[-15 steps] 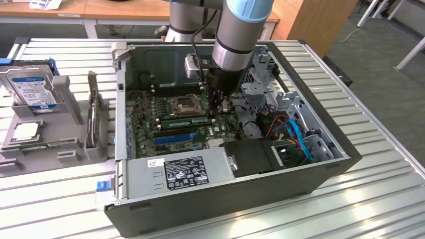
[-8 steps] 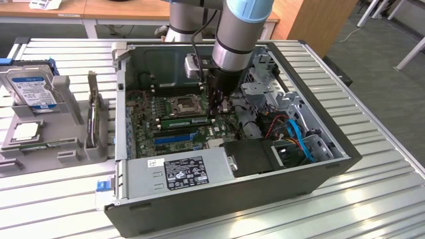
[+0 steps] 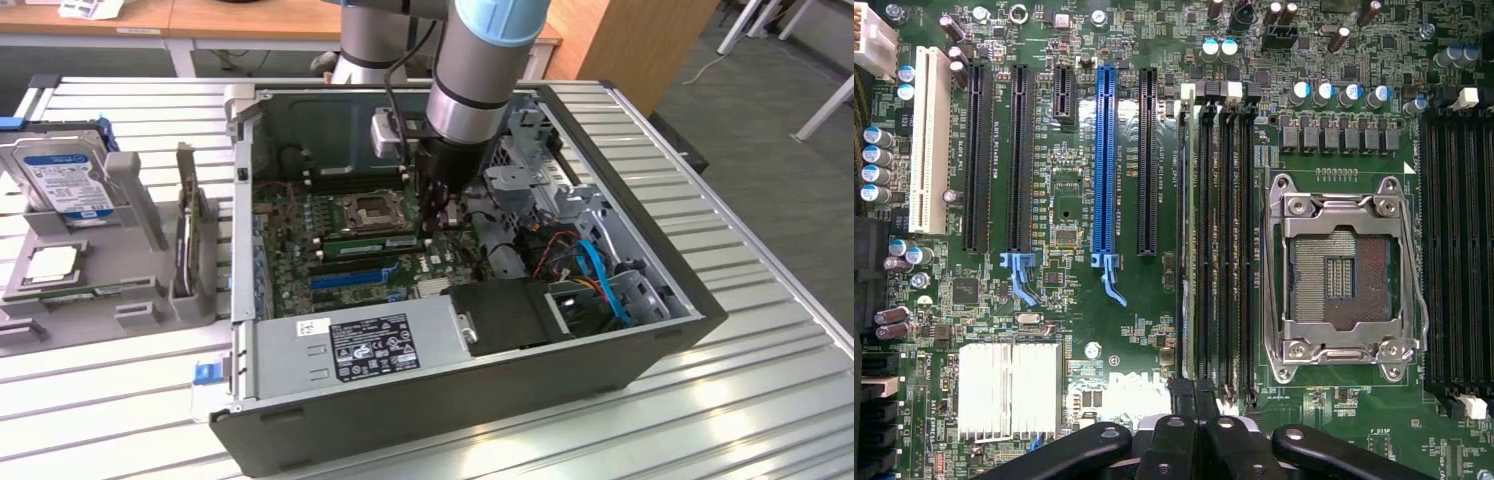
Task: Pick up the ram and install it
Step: 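Press down the ram until it locks into place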
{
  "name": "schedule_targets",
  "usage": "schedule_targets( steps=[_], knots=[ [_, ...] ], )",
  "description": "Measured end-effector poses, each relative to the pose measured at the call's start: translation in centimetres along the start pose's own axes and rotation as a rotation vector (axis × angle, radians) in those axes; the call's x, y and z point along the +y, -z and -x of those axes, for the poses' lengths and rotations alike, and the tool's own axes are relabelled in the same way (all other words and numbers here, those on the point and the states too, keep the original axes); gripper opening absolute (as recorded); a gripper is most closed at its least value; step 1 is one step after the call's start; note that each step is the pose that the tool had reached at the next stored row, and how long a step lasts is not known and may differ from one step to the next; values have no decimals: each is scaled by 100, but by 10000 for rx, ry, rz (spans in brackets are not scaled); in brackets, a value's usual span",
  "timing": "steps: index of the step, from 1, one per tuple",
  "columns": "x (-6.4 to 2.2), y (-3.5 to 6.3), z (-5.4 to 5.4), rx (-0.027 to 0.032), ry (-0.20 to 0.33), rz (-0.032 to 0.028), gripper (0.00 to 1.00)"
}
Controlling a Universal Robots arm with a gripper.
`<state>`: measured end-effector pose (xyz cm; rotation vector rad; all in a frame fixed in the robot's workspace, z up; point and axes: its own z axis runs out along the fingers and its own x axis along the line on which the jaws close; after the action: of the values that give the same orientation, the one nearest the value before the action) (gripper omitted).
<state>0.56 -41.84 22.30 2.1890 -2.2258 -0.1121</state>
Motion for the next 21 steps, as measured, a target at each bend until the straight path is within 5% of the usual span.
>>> schedule_targets(
  steps=[21],
  knots=[
    [-1, -9, -3, -1, 0, 0, 10]
  ],
)
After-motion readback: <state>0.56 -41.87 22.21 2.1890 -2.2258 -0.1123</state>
